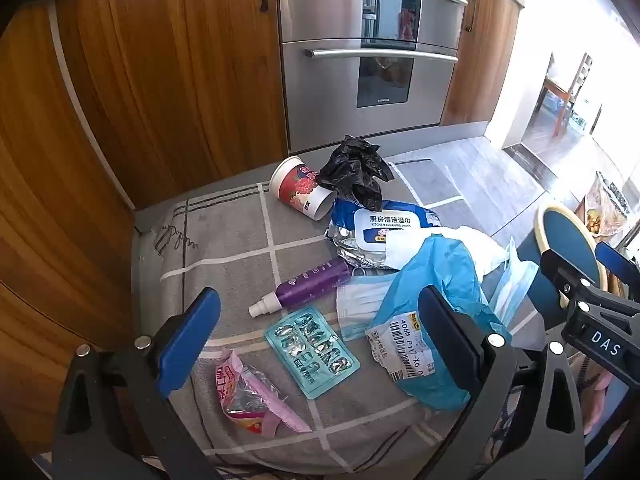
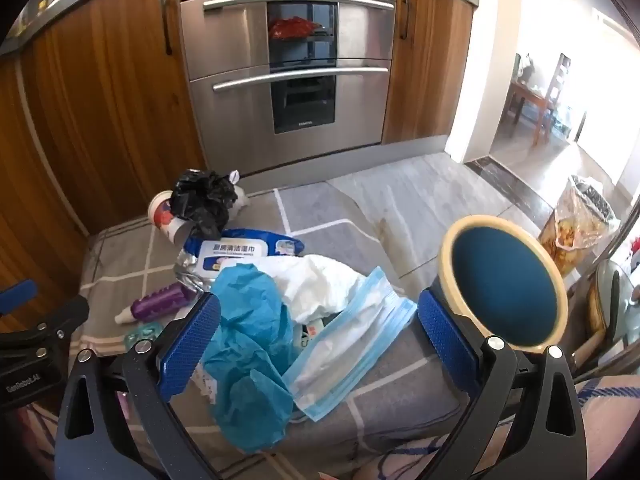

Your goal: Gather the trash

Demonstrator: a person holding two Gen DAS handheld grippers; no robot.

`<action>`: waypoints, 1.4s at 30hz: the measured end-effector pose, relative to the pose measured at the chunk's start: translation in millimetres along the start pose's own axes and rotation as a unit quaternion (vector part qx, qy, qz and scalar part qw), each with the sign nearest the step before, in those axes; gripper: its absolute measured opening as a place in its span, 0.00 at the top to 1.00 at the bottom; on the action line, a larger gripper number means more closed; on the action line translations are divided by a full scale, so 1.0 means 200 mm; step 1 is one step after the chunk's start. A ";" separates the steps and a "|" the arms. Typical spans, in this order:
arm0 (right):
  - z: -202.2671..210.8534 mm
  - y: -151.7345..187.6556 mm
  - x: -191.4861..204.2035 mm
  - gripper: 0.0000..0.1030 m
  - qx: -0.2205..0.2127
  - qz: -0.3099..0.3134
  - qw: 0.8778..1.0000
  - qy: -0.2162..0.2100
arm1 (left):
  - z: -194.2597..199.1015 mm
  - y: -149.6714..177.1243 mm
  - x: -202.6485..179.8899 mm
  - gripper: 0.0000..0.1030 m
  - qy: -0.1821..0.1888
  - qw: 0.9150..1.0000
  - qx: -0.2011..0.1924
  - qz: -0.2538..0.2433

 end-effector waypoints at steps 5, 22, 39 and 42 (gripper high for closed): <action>-0.01 0.01 0.01 0.05 0.006 0.011 1.000 0.007 | 0.00 0.00 -0.01 0.05 -0.001 1.000 0.001 -0.003; -0.01 0.01 0.02 0.05 0.009 0.014 1.000 0.004 | 0.00 0.00 -0.02 0.05 0.000 1.000 0.001 -0.005; -0.01 0.01 0.02 0.05 0.009 0.015 1.000 0.005 | 0.00 0.00 -0.01 0.05 -0.001 1.000 0.002 -0.004; -0.01 0.01 0.03 0.05 0.009 0.017 1.000 0.005 | 0.00 0.00 -0.02 0.05 -0.001 1.000 0.002 -0.005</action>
Point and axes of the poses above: each gripper's, at about its wrist camera, not at the fingertips, and z roughly against the way its jaws point, x to its left, y to its underside, the point moved 1 cm from there along -z, roughly the way its jaws point, and after that the axes turned 10 degrees about y, right-handed, at the moved point
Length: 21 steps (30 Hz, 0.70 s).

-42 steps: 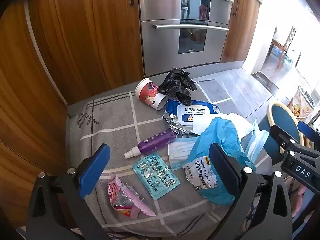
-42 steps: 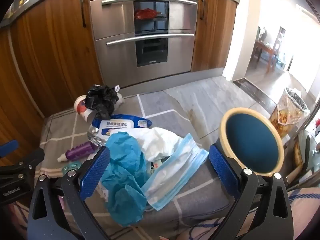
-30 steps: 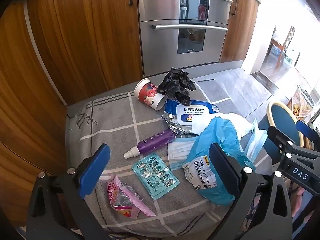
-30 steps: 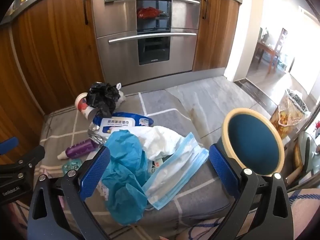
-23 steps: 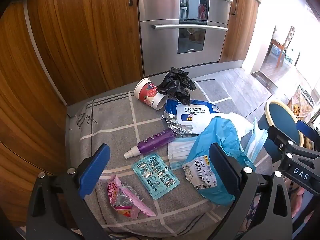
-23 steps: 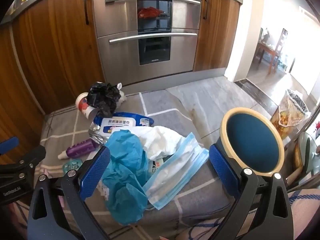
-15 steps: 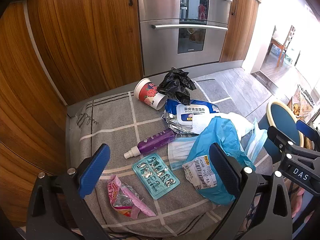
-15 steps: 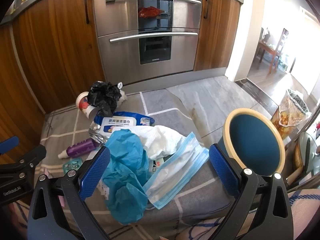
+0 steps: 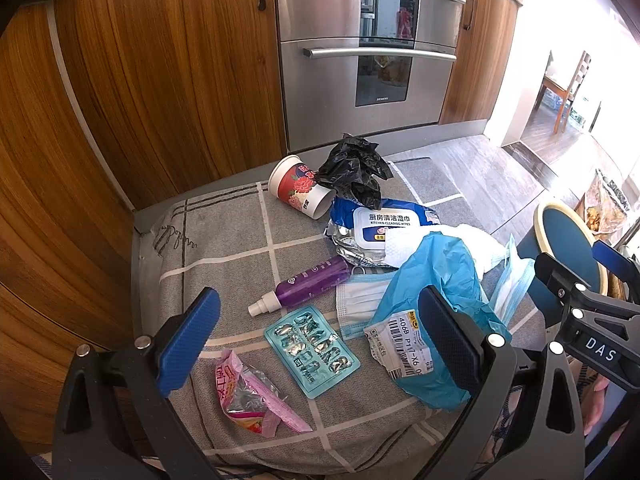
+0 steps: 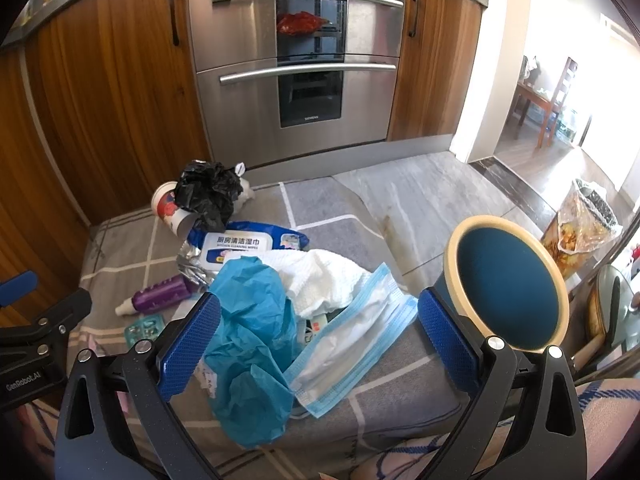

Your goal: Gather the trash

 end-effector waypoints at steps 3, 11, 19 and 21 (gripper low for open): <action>0.00 0.00 0.00 0.05 0.000 -0.001 1.000 0.000 | 0.00 0.00 0.00 0.05 0.000 1.000 0.000 0.000; 0.00 0.01 0.00 0.05 0.001 0.000 1.000 0.000 | -0.01 0.02 0.00 0.05 0.000 1.000 0.001 0.003; -0.01 0.02 0.00 0.05 0.005 0.004 1.000 0.000 | -0.01 0.02 0.00 0.05 0.001 1.000 0.001 0.003; -0.01 0.02 0.00 0.05 0.005 0.005 1.000 0.001 | -0.01 0.02 0.00 0.05 0.001 1.000 0.001 0.003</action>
Point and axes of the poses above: each gripper's, at about its wrist camera, not at the fingertips, and z roughly against the way its jaws point, x to its left, y to its underside, the point moved 1 cm from there along -z, roughly the way its jaws point, and after that the axes turned 10 degrees about y, right-handed, at the moved point
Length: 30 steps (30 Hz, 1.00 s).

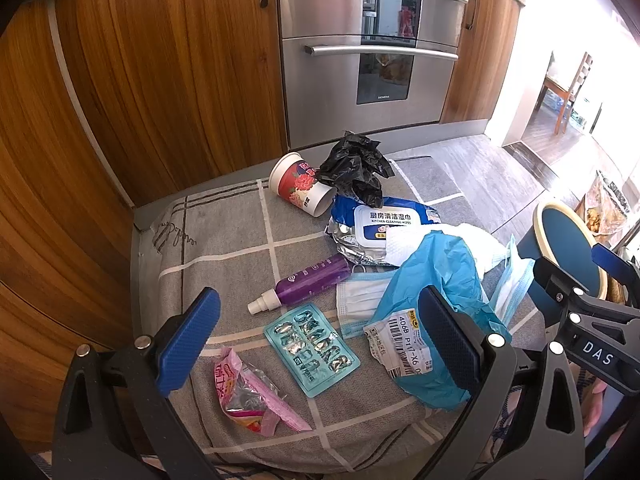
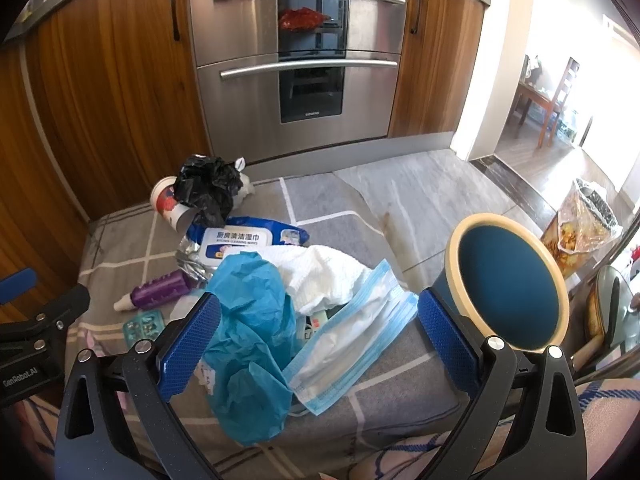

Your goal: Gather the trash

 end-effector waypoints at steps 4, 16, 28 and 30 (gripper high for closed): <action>0.00 0.00 0.00 0.05 0.000 -0.001 1.000 -0.001 | 0.00 0.00 0.00 0.05 0.000 1.000 0.000 0.000; 0.00 0.00 0.00 0.05 0.001 0.000 1.000 0.000 | -0.01 0.01 0.00 0.05 0.000 1.000 0.001 0.001; -0.02 0.01 -0.01 0.05 0.007 -0.001 1.000 -0.002 | -0.01 0.01 0.00 0.05 0.001 1.000 0.002 0.002; -0.03 0.02 -0.01 0.05 0.011 0.000 1.000 -0.004 | -0.01 0.01 0.00 0.05 0.001 1.000 0.002 0.003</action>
Point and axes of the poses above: each gripper's, at about its wrist camera, not at the fingertips, and z roughly against the way its jaws point, x to its left, y to its underside, the point moved 1 cm from there along -z, roughly the way its jaws point, and after that the axes turned 10 degrees about y, right-handed, at the moved point
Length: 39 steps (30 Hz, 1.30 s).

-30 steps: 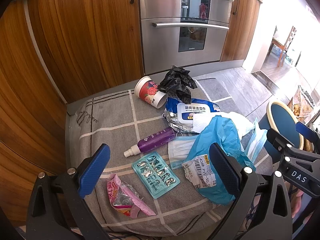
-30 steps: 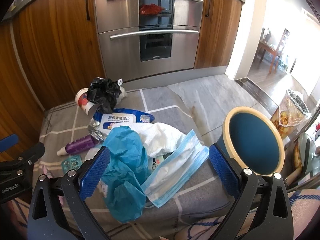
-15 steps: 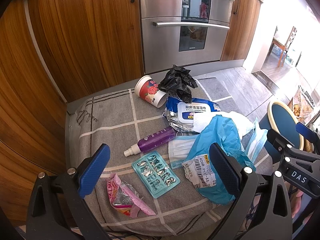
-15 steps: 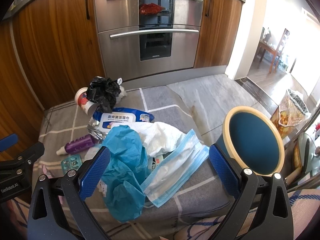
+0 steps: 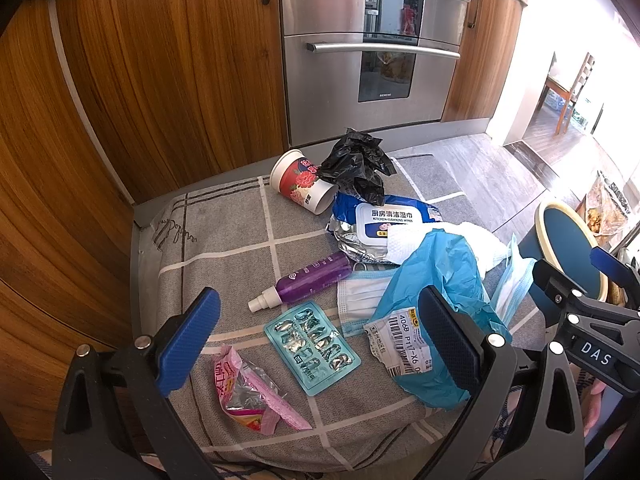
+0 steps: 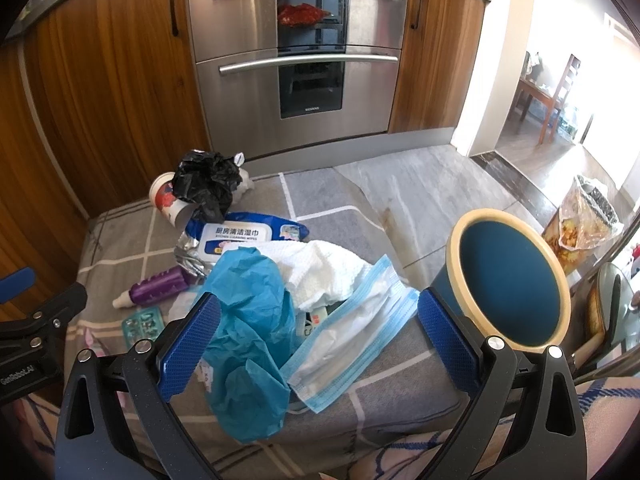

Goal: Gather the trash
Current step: 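Grasp the blue plastic bag with the right tool while the left tool grasps the pink wrapper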

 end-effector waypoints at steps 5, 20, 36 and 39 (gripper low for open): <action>-0.03 0.01 0.03 0.05 0.015 0.005 1.000 -0.021 | 0.00 0.01 0.02 0.05 -0.001 1.000 -0.002 0.014; -0.13 0.10 0.45 0.29 0.040 0.118 0.986 -0.108 | 0.05 0.01 0.26 0.05 -0.057 0.992 -0.024 0.110; -0.21 0.03 0.42 0.91 0.061 0.073 0.990 -0.108 | 0.02 0.07 0.42 0.07 -0.080 0.981 0.006 0.175; -0.12 -0.03 0.38 0.91 0.026 0.066 0.991 -0.116 | -0.03 0.09 0.42 0.14 -0.080 0.981 0.030 0.172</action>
Point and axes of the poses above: each gripper's, at about its wrist camera, not at the fingertips, and z roughly against the way its jaws point, x to its left, y to its underside, the point moved 1 cm from there along -z, roughly the way its jaws point, and after that the axes turned 10 degrees about y, right-handed, at the moved point
